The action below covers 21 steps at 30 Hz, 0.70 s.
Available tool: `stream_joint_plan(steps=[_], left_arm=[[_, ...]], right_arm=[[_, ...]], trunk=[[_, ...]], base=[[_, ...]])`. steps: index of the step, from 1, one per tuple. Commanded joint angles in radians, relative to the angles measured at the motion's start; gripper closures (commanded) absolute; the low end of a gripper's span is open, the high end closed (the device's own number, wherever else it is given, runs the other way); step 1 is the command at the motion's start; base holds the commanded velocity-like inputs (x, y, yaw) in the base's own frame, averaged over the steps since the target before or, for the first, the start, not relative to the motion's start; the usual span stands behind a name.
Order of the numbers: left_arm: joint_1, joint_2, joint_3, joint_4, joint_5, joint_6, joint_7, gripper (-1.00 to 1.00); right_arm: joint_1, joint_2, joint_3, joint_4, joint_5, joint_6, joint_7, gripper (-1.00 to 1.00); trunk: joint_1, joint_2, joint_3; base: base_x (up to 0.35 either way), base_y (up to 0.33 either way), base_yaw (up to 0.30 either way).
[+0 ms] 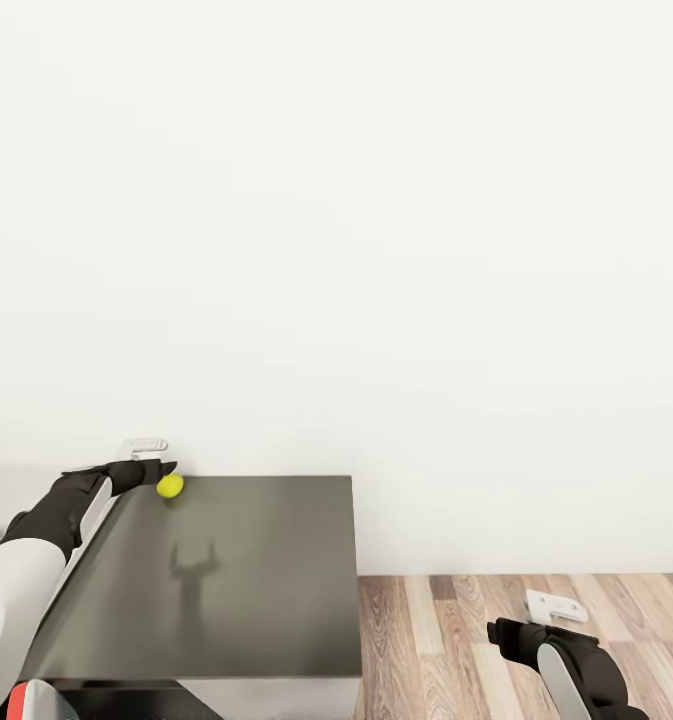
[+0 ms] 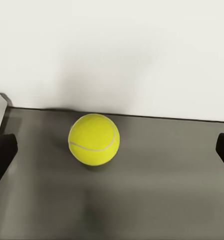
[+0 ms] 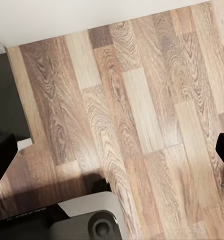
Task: Put all the toys in the child's room - the three board games (two on the bed and one on the table), the two jigsaw puzzles on the table, and the tennis ball on the table - inside the toy box on the table in the child's room.
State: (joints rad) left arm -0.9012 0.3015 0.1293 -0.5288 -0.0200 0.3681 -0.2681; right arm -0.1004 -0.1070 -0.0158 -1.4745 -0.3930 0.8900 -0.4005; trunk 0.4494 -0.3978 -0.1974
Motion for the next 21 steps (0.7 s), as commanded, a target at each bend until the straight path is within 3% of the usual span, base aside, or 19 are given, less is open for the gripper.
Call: stream_joint_plan(steps=[1,21], left_arm=[[-0.001,-0.001,0.006,-0.002,-0.002,0.007,-0.007,-1.0],[-0.001,0.001,0.006,-0.002,-0.003,0.006,-0.01,-1.0]], right_arm=[[-0.001,0.0,0.0,-0.001,-0.01,0.003,-0.009,-1.0],[-0.001,0.0,0.0,-0.001,-0.01,0.003,-0.009,-1.0]], trunk=[[0.001,-0.002,-0.004],[0.001,-0.002,-0.036]], base=[[0.0,0.0,0.0],[0.001,0.0,0.0]])
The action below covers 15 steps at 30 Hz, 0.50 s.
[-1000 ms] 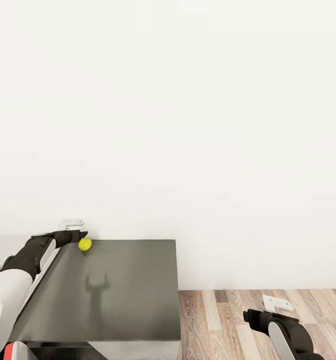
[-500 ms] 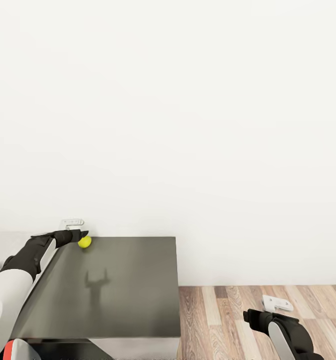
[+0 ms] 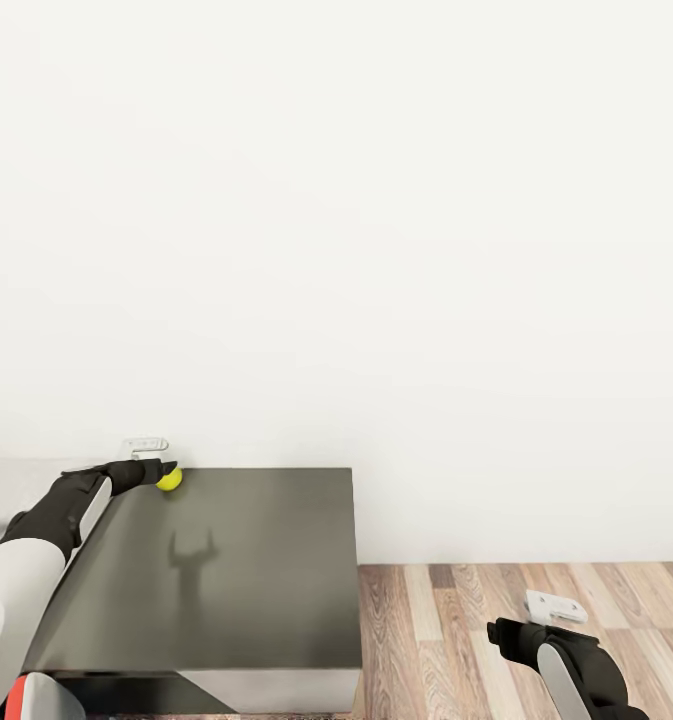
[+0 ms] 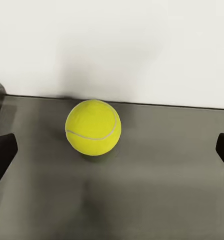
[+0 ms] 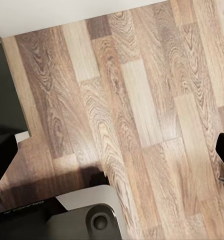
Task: Put all the toys in the child's room - the three board games (two on the bed and one on the table), the two jigsaw puzzles on the table, and the tennis ball on the table - inside the toy box on the table in the child's room.
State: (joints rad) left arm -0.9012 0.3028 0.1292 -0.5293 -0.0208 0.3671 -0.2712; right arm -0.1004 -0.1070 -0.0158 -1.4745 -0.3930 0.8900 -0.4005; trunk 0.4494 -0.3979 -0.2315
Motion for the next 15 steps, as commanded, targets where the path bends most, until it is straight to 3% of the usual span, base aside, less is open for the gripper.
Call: stream_joint_plan(steps=[1,15], left_arm=[[-0.001,-0.001,0.006,-0.001,-0.002,0.007,-0.006,-1.0],[-0.001,-0.001,0.004,-0.001,-0.002,0.006,-0.008,-1.0]], right_arm=[[-0.001,0.0,0.0,-0.001,-0.01,0.003,-0.009,-1.0],[-0.001,0.0,0.0,-0.001,-0.01,0.002,-0.009,-1.0]], trunk=[[0.001,-0.002,-0.004],[0.001,-0.002,-0.023]], base=[[0.044,0.0,0.0],[0.062,0.029,0.0]])
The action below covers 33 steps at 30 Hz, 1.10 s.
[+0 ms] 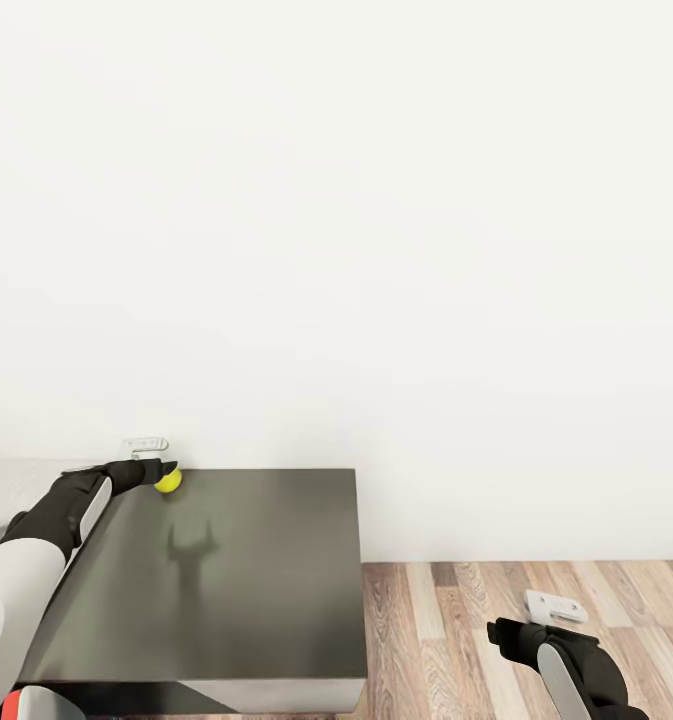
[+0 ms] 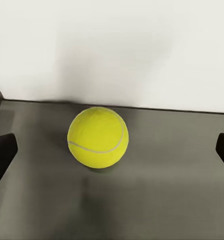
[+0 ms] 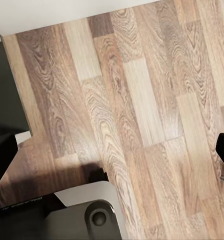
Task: Put all the toys in the child's room - the three board games (two on the bed and one on the table), the two jigsaw puzzles on the table, and the tennis ball on the table - inside the toy box on the table in the child's room.
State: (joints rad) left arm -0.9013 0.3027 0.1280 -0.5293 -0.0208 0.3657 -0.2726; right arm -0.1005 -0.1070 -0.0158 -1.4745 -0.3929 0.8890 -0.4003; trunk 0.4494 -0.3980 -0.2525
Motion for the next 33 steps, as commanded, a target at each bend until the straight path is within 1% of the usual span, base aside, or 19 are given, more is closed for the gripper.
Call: stream_joint_plan(steps=[1,14,33], left_arm=[[-0.001,-0.001,0.006,-0.001,-0.002,0.007,-0.006,-1.0],[-0.001,-0.001,0.005,-0.001,-0.002,0.006,-0.006,-1.0],[-0.001,-0.001,0.006,-0.001,-0.002,0.007,-0.007,-1.0]], right_arm=[[-0.001,0.0,0.0,-0.001,-0.011,0.003,-0.009,-1.0],[-0.001,0.0,0.001,-0.001,-0.011,0.002,-0.009,-1.0],[-0.001,0.0,0.0,-0.001,-0.014,0.004,-0.009,-1.0]], trunk=[[0.001,-0.002,-0.002],[0.001,-0.002,-0.005],[0.001,-0.002,-0.034]], base=[[0.004,0.002,0.0],[0.049,0.056,0.0],[0.003,0.002,0.0]])
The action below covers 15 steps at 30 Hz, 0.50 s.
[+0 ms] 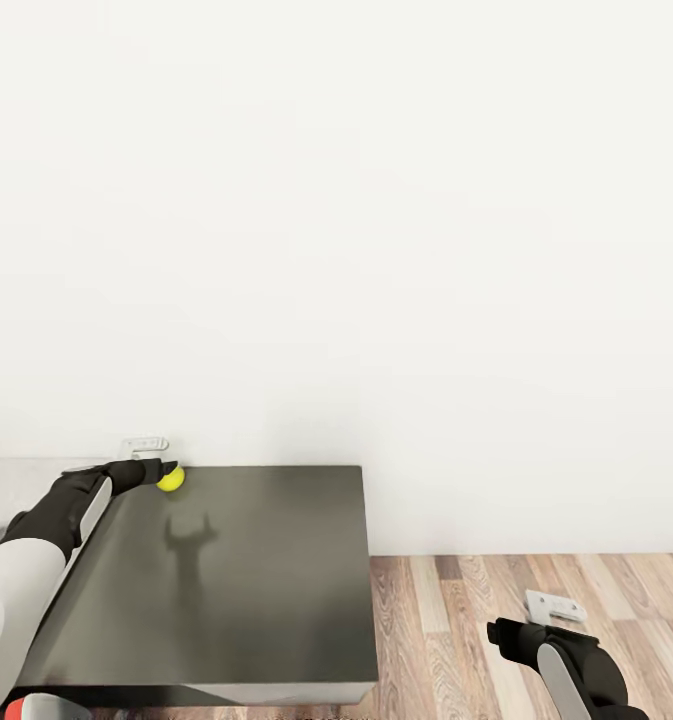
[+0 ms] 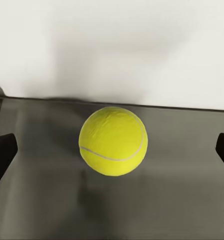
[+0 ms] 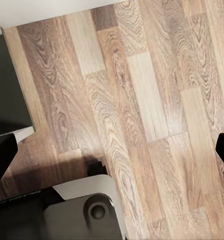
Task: Put all the toys in the child's room - the three board games (two on the bed and one on the table), the two jigsaw puzzles on the table, and the tennis ball on the table - inside the toy box on the table in the child's room.
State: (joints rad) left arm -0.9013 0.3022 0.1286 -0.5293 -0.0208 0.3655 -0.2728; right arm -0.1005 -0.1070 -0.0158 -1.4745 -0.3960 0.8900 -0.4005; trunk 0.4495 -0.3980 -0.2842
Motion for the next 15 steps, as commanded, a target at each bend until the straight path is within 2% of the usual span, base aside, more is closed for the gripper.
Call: stream_joint_plan(steps=[1,8,15], left_arm=[[-0.001,0.0,0.006,-0.001,-0.002,0.007,-0.006,-1.0],[-0.001,0.0,0.005,-0.001,-0.002,0.007,-0.006,-1.0],[-0.001,-0.001,0.003,-0.001,-0.002,0.006,-0.006,-1.0]], right_arm=[[-0.001,0.0,0.0,-0.001,-0.01,0.003,-0.009,-1.0],[-0.001,0.0,0.0,-0.001,-0.011,0.003,-0.009,-1.0],[-0.001,0.0,0.0,-0.001,-0.011,0.003,-0.009,-1.0]], trunk=[[0.001,-0.002,-0.004],[0.001,-0.002,-0.015],[0.001,-0.002,-0.026]], base=[[0.046,0.006,0.0],[0.096,0.046,0.0],[0.019,0.009,0.0]])
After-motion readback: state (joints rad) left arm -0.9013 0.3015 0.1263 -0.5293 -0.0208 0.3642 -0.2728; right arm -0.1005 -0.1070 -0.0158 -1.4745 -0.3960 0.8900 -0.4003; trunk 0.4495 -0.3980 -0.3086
